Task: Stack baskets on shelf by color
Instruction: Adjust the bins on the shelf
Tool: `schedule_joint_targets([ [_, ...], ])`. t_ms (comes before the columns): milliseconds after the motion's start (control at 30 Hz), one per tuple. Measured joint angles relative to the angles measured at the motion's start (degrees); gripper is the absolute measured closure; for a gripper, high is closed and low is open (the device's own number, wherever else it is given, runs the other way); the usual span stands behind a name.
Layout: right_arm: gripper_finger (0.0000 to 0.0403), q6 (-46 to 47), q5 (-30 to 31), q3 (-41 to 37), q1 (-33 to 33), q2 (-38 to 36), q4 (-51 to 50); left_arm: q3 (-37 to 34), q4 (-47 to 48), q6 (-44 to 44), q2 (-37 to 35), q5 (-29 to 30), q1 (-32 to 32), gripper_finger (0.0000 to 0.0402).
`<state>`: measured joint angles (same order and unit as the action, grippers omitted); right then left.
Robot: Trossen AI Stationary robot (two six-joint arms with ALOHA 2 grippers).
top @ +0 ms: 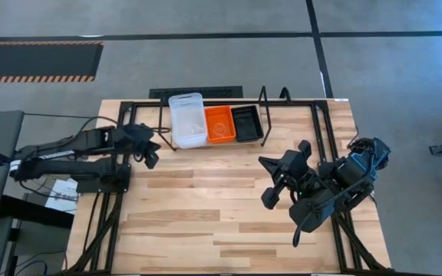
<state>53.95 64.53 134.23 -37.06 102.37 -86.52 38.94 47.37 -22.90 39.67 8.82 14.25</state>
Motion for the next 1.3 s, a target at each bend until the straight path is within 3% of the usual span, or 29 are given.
schedule_joint_targets([
  [433,0.0402,0.04,-0.28,0.00,-0.13,0.00,0.50,0.00,-6.64,5.83,4.05,3.30,6.33,0.0401],
  [867,0.0402,0.24,-1.51,0.00,-0.13,0.00,0.48,1.20,-13.50,11.41,4.04,-2.80,13.31,0.0401],
  [1133,0.0402,7.14,-5.63,-2.81,0.98,0.04,-2.91,10.62,-5.99,8.82,1.60,-6.47,7.27,0.0401],
  [1300,0.0402,16.30,-15.58,-13.57,5.54,0.22,-3.46,15.15,-0.73,5.47,-1.44,-3.93,-0.07,0.0401],
])
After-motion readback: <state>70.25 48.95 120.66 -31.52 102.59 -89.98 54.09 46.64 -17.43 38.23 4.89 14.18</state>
